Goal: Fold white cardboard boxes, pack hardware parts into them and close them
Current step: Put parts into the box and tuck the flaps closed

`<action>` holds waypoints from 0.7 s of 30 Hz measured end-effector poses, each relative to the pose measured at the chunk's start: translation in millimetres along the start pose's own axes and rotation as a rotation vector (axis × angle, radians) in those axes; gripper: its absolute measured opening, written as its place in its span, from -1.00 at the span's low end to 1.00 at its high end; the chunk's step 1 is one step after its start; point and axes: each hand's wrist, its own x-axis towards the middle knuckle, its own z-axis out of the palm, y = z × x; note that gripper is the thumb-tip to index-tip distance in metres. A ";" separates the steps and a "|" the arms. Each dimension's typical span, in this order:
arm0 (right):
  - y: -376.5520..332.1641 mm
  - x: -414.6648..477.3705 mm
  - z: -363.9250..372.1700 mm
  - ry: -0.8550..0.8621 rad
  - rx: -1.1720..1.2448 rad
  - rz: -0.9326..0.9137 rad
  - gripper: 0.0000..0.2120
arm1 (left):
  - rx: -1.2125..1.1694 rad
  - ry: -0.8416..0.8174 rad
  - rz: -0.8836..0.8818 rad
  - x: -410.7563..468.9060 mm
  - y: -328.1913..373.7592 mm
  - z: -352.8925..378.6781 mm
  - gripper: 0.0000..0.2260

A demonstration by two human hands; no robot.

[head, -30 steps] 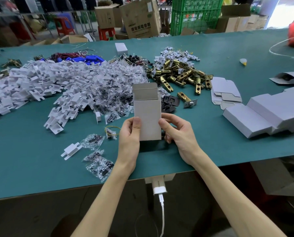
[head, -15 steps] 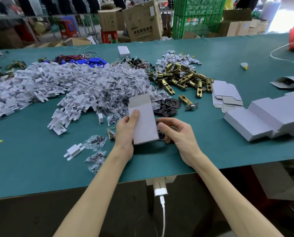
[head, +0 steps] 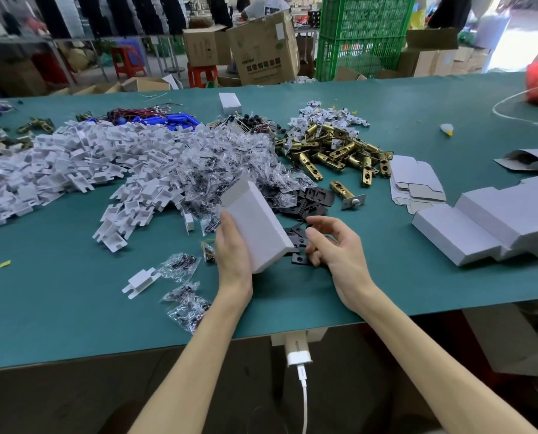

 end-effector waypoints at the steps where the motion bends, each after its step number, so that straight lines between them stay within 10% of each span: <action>1: -1.6 0.7 -0.4 -0.006 -0.028 -0.008 -0.84 | 0.003 -0.011 0.005 -0.3 -0.3 0.0 -0.62; 8: -28.9 67.6 -26.3 0.157 -0.809 -0.312 -0.83 | 0.029 -0.106 -0.024 -2.1 -1.3 1.4 -0.71; 13: -32.2 123.1 -43.1 0.068 -1.496 -0.110 -0.65 | 0.081 -0.306 0.083 -5.8 -0.1 1.3 -0.76; 21: -34.7 132.0 -40.0 0.051 -1.372 0.238 -0.84 | 0.064 -0.301 0.078 -7.6 3.7 0.7 -0.66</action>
